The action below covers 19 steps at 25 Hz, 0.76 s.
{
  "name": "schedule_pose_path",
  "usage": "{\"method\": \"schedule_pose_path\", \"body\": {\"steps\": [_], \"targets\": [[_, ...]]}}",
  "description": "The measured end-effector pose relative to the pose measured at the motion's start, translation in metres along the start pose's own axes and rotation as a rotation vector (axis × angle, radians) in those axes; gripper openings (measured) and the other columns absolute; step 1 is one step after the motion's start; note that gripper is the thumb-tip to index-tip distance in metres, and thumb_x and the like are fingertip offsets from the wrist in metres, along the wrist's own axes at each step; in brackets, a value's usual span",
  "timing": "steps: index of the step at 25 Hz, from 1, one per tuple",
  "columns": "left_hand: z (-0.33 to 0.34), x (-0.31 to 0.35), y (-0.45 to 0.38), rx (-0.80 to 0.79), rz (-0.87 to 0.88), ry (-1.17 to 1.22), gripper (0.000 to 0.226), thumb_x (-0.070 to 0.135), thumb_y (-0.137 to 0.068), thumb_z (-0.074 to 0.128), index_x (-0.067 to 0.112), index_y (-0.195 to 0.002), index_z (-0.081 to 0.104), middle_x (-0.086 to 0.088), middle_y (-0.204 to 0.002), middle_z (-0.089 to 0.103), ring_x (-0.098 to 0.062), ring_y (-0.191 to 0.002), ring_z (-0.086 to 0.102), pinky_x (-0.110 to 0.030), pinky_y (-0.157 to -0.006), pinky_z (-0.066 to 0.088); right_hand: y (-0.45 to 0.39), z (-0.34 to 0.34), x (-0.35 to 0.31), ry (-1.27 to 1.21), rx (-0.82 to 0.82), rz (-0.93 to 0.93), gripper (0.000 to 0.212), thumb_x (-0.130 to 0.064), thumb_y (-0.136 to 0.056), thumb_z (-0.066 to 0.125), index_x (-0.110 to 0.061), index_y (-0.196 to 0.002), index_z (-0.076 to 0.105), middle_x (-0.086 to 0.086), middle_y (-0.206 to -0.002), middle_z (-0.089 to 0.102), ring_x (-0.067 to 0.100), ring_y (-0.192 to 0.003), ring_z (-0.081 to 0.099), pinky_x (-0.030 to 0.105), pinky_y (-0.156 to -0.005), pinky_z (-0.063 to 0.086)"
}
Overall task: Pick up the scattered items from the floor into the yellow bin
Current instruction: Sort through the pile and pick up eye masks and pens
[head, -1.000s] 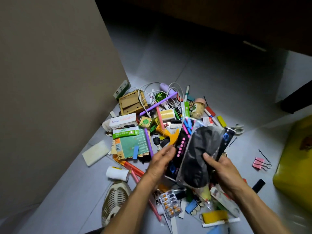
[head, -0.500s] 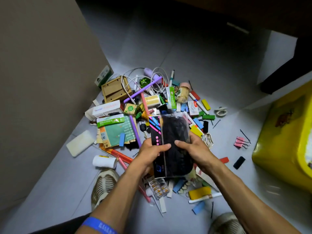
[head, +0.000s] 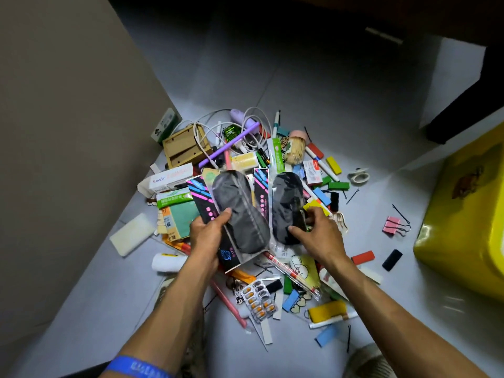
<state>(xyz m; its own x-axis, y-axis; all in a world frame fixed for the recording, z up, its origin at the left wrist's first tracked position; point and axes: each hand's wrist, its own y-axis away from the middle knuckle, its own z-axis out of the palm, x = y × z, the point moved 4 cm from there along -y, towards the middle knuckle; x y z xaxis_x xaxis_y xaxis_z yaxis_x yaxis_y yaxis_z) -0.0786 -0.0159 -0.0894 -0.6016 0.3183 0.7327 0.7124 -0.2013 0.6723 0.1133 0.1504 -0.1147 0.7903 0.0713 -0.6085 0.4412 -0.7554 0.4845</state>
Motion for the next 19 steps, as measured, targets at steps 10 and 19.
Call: {"method": "schedule_pose_path", "body": {"steps": [10,19], "targets": [[0.035,-0.003,-0.003,-0.134,0.131,-0.396,0.013,0.026,-0.081,0.077,0.02,-0.075,0.068,0.008,-0.078,0.071,-0.015,-0.076,0.067,-0.023,-0.063,0.05,-0.024,0.012,-0.02,-0.361,-0.055,0.121,0.055,-0.023,-0.081,0.078,-0.024,-0.126,0.046,-0.011,-0.096,0.061,0.005,-0.086,0.061,0.029,-0.074,0.049],[0.039,-0.007,-0.011,-0.282,0.197,-0.317,0.014,0.025,-0.074,0.083,0.026,-0.084,0.073,0.013,-0.082,0.076,-0.006,-0.079,0.073,-0.015,-0.062,0.053,-0.019,0.016,-0.035,-0.647,-0.275,0.057,0.022,-0.026,-0.099,0.054,-0.022,-0.085,0.071,-0.004,-0.081,0.076,0.008,-0.071,0.071,0.023,-0.062,0.052]]}}
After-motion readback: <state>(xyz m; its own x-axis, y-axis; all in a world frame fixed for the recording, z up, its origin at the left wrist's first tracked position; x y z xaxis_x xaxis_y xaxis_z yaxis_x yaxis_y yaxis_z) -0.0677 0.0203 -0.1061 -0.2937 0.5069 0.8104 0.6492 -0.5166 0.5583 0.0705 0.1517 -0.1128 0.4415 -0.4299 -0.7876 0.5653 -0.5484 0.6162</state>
